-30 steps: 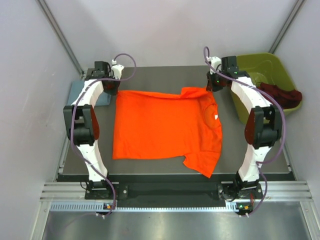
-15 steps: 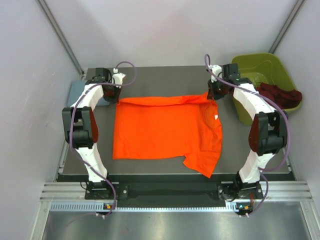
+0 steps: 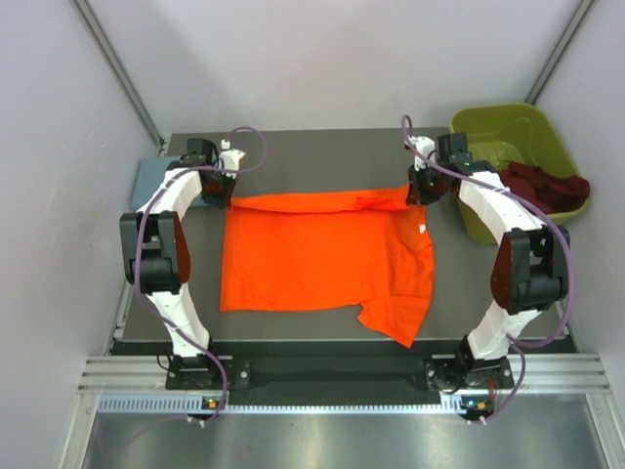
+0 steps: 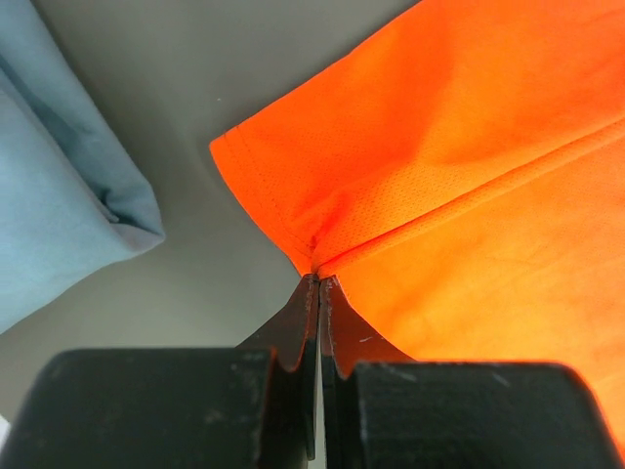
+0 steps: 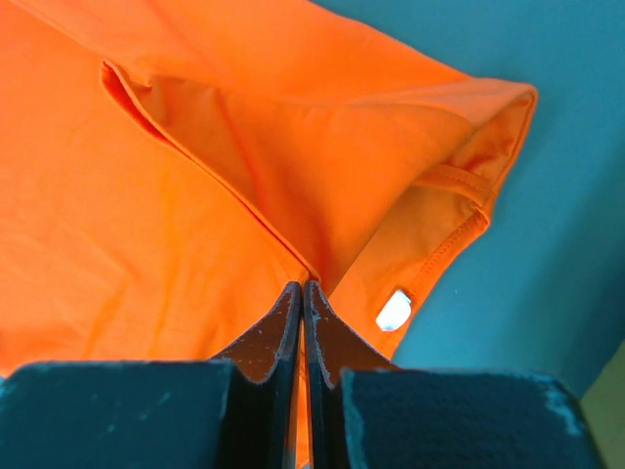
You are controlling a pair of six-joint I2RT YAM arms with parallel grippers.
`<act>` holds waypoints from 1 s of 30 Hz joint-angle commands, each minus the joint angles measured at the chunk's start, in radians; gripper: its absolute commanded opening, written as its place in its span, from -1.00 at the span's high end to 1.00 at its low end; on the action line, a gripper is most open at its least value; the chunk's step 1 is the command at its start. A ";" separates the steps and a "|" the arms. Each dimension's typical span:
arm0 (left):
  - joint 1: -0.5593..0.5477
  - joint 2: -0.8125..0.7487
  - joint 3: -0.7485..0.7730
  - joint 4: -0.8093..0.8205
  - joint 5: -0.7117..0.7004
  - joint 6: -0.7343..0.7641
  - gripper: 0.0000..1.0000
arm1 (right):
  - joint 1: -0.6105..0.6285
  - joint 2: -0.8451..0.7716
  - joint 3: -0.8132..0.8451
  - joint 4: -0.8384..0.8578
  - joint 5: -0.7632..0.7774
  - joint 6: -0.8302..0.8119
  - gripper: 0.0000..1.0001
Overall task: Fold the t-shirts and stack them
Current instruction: Fold the tshirt
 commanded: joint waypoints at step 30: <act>0.007 -0.103 -0.116 -0.038 0.014 -0.043 1.00 | 0.009 -0.124 -0.147 0.024 -0.039 0.007 1.00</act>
